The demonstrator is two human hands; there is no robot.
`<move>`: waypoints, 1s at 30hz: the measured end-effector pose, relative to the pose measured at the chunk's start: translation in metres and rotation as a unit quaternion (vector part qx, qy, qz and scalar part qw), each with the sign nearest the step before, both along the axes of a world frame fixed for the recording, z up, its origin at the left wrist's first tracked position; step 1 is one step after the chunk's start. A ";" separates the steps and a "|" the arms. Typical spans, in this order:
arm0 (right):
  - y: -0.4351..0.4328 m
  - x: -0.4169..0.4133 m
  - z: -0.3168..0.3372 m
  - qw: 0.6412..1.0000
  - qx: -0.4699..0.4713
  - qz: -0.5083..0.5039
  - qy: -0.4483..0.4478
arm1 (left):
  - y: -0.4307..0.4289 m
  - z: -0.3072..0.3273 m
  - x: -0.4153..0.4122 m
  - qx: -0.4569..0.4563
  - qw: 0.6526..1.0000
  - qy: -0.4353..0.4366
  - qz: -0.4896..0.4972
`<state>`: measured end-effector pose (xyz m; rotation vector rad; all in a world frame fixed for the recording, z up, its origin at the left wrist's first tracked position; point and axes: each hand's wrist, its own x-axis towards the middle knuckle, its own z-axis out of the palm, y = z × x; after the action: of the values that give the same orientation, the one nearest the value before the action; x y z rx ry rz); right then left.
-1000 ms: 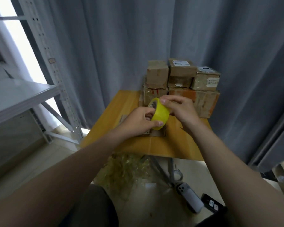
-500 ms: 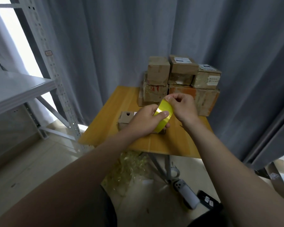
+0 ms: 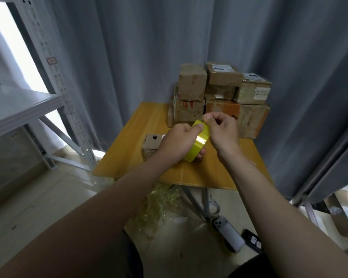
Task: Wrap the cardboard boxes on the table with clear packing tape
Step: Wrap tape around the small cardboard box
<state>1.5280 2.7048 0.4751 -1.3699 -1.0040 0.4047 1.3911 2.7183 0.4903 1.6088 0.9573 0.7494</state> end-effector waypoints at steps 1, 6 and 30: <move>-0.002 -0.001 0.000 1.000 -0.004 0.009 0.006 | 0.001 0.001 -0.001 -0.009 1.000 0.000 -0.002; -0.007 0.002 0.003 0.996 -0.037 0.080 -0.018 | 0.003 -0.001 -0.003 -0.019 1.000 -0.009 -0.018; -0.012 0.020 0.005 0.925 -0.006 0.373 -0.065 | 0.048 -0.020 -0.032 -0.232 0.963 -0.134 -0.040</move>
<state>1.5477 2.6929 0.4803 -0.9862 -1.6306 0.8910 1.3586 2.7665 0.4701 1.0983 0.7917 0.6123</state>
